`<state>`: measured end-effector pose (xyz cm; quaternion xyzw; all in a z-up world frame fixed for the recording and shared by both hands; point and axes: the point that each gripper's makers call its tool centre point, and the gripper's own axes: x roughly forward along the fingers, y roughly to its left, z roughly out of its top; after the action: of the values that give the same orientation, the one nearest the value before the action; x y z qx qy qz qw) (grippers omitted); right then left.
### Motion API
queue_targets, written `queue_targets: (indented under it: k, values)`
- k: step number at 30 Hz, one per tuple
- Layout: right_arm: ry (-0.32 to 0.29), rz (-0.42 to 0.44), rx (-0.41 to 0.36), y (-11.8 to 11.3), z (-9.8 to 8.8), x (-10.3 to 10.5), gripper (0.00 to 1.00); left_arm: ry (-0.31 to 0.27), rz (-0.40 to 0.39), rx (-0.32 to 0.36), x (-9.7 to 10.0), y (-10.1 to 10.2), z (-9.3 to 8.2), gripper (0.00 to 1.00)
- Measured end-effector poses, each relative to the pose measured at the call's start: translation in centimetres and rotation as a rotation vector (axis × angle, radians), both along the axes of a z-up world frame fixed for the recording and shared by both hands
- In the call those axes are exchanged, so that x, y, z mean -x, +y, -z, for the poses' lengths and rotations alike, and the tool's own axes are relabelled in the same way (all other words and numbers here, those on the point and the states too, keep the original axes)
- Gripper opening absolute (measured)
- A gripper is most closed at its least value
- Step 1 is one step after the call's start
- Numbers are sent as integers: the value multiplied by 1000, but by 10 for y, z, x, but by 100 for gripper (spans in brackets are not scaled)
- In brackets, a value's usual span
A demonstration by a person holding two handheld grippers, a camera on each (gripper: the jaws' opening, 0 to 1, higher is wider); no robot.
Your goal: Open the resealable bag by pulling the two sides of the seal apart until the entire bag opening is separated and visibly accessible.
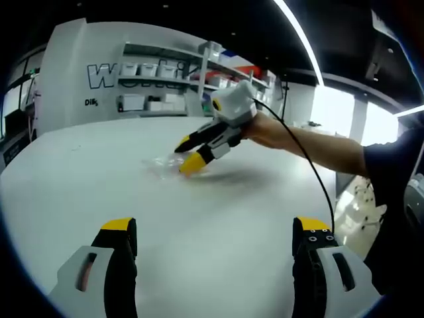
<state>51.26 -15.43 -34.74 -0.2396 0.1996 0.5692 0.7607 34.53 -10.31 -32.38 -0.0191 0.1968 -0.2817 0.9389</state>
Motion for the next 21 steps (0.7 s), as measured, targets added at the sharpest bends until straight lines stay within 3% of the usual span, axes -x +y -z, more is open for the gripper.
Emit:
queue_targets:
  k: [8, 21]
  values:
    - [16, 6, -1, -1, 1, 0, 30, 1, -2, 2, -1, 1, 2, 97]
    - [80, 52, -72, -7, -5, 1, 12, 0, -9, 6, 0, 2, 2, 96]
